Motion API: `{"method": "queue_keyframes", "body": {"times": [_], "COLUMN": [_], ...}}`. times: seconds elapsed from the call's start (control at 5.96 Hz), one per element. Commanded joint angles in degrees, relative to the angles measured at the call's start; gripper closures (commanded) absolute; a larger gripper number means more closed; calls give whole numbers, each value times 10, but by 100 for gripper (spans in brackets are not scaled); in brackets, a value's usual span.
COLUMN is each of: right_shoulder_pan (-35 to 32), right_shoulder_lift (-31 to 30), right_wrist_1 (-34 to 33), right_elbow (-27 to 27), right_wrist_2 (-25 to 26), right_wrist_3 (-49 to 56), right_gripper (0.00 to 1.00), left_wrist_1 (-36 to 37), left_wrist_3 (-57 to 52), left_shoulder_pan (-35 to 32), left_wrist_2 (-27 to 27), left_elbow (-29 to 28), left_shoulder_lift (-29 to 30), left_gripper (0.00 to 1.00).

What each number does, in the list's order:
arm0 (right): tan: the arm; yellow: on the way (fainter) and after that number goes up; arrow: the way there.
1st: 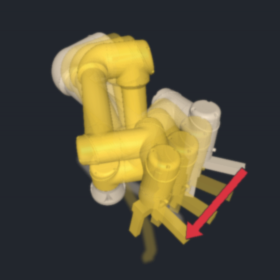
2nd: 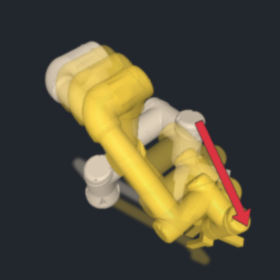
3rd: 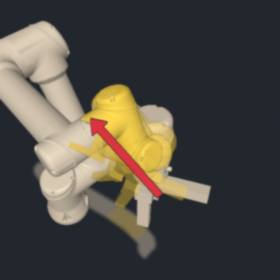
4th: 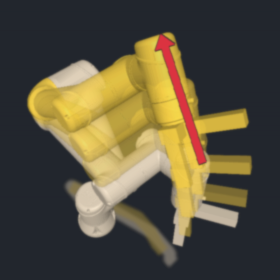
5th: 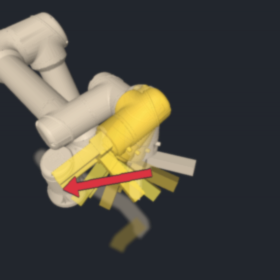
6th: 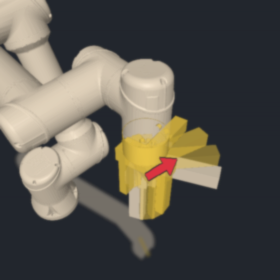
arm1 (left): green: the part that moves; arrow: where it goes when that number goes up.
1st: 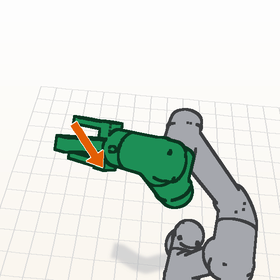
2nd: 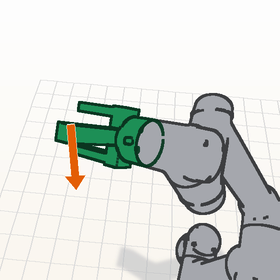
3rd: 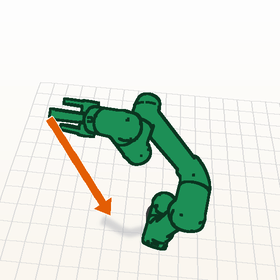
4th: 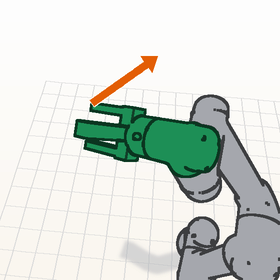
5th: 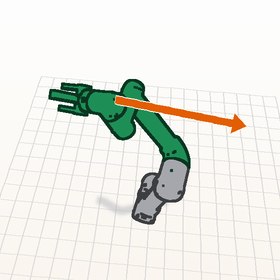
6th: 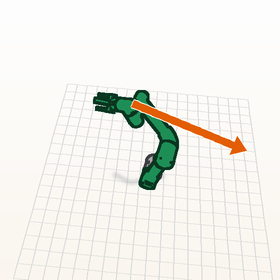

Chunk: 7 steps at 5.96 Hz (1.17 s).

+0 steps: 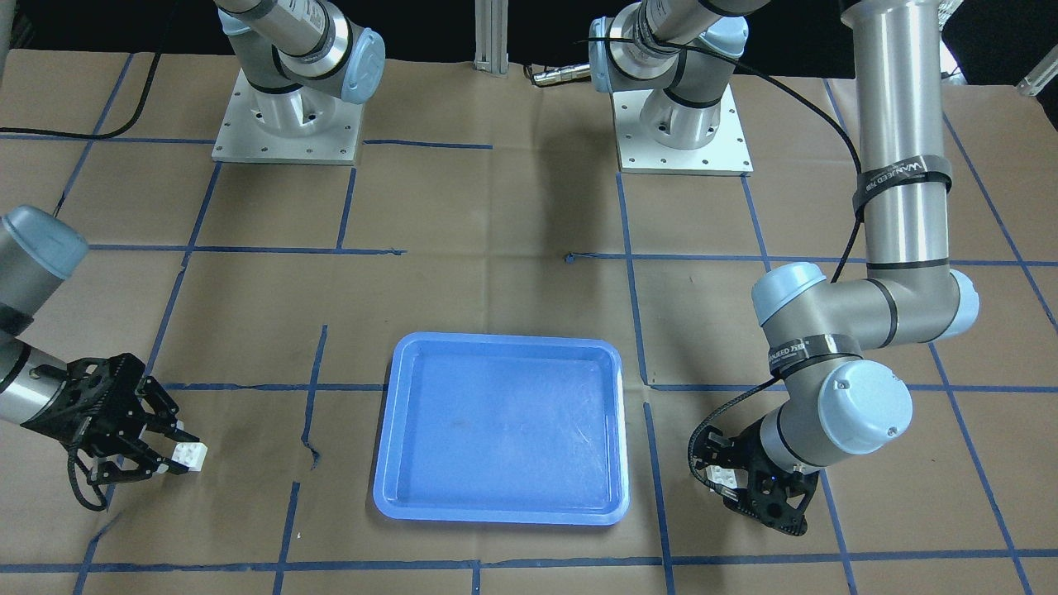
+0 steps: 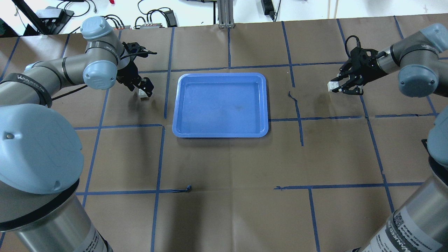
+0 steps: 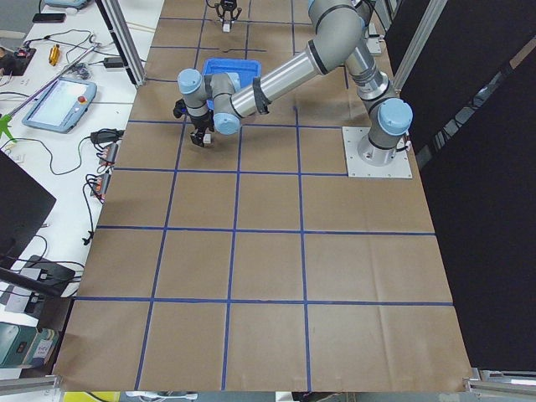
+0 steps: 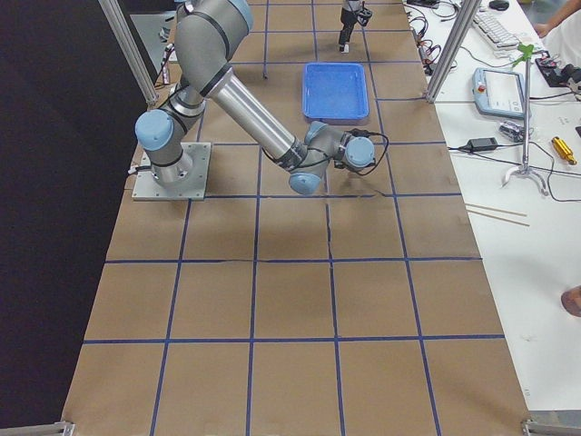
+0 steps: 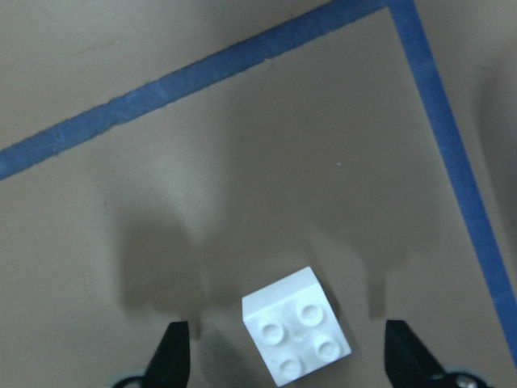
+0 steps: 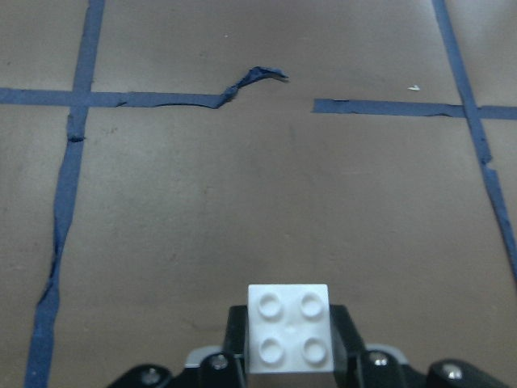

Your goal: Assemble white blocks and place on blue tray

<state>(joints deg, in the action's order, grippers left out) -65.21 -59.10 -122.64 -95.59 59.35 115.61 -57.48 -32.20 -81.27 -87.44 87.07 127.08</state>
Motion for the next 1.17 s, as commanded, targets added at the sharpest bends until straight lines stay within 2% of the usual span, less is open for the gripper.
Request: {"method": "queue_keyframes", "body": {"times": [0.0, 0.17, 0.5, 0.67, 0.84, 1.01], "right_shoulder_pan": [-6, -13, -50, -54, -62, -68], "right_shoulder_lift": [-42, -64, -124, -150, -172, -182], "right_wrist_1": [83, 114, 194, 224, 233, 247], "right_elbow": [30, 29, 29, 28, 27, 26], "right_wrist_2": [2, 1, 1, 1, -2, -2], "right_wrist_3": [0, 7, 27, 32, 26, 5], "right_gripper": [73, 73, 73, 73, 73, 73], "left_wrist_1": [0, 0, -1, -10, -11, -26], "left_wrist_3": [0, 1, -10, -62, -146, -296], "left_shoulder_pan": [1, 0, -5, -29, -91, -123], "left_wrist_2": [0, 0, 1, 3, 2, 3], "left_elbow": [-1, 0, -4, 2, 4, 6], "left_shoulder_lift": [1, -1, -31, -50, -68, -71], "left_gripper": [77, 100, 100, 100, 100, 100]}}
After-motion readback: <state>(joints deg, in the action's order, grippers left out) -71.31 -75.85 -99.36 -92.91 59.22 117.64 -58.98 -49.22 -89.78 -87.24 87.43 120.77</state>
